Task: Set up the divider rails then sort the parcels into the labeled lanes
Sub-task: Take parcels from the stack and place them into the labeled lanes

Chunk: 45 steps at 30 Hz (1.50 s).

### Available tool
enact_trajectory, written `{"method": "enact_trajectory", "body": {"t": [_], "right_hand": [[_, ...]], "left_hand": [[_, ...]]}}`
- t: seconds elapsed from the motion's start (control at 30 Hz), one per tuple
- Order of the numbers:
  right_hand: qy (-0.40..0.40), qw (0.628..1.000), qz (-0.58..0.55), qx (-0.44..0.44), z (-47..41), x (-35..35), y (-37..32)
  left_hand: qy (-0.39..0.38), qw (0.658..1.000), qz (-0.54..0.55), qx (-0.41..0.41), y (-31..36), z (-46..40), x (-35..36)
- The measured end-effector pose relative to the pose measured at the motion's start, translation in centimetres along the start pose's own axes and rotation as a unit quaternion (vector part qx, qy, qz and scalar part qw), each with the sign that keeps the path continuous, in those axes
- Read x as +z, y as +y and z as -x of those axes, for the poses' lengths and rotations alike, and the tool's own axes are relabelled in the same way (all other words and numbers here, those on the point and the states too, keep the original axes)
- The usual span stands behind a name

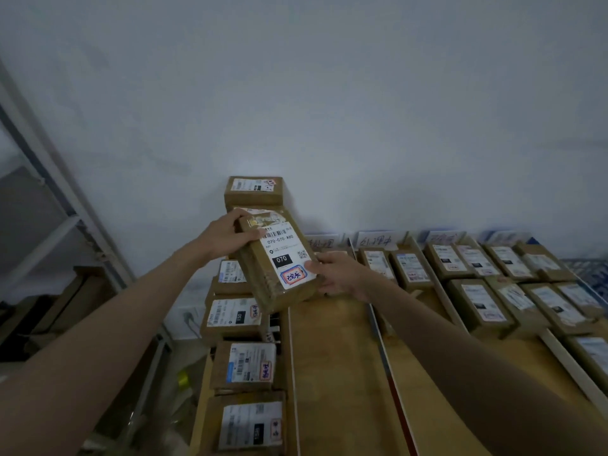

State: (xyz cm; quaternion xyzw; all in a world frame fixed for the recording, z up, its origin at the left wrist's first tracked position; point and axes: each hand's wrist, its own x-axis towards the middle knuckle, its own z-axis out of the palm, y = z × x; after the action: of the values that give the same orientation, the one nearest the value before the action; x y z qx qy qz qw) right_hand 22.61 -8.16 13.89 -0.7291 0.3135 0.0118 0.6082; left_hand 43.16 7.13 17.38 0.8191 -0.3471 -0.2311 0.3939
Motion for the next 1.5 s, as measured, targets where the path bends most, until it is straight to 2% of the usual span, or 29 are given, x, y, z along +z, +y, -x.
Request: {"method": "enact_trajectory", "body": {"t": [0.17, 0.3, 0.57, 0.77, 0.93, 1.1, 1.27, 1.5], "right_hand": [[0.033, 0.998, -0.009, 0.053, 3.1, -0.7, 3.2], [0.083, 0.994, -0.018, 0.069, 5.8, -1.5, 6.4], [0.188, 0.974, -0.012, 0.127, 10.6, -3.1, 13.2], [0.247, 0.954, 0.003, 0.168, 13.4, -5.3, 18.1], [0.265, 0.947, 0.009, 0.182, 15.0, -8.3, 21.5], [0.281, 0.947, 0.002, 0.156, 16.6, -12.8, 25.3], [0.258, 0.956, 0.042, 0.136, 19.2, -18.7, 29.7], [0.249, 0.959, 0.034, 0.134, 23.5, -26.1, 34.4]], "left_hand": [[-0.029, 0.999, 0.036, 0.005, -0.7, 1.9, 5.3], [-0.027, 0.999, -0.003, 0.017, -1.2, 2.6, 9.5], [-0.103, 0.971, -0.207, 0.056, -2.4, 4.7, 17.1], [-0.107, 0.903, -0.388, 0.151, -1.6, 7.4, 22.8], [-0.105, 0.884, -0.425, 0.163, 0.0, 9.3, 27.3], [-0.089, 0.875, -0.45, 0.152, 2.9, 10.6, 32.5], [-0.092, 0.88, -0.453, 0.111, 6.2, 13.3, 39.3], [-0.102, 0.881, -0.457, 0.075, 10.7, 16.9, 47.9]]}}
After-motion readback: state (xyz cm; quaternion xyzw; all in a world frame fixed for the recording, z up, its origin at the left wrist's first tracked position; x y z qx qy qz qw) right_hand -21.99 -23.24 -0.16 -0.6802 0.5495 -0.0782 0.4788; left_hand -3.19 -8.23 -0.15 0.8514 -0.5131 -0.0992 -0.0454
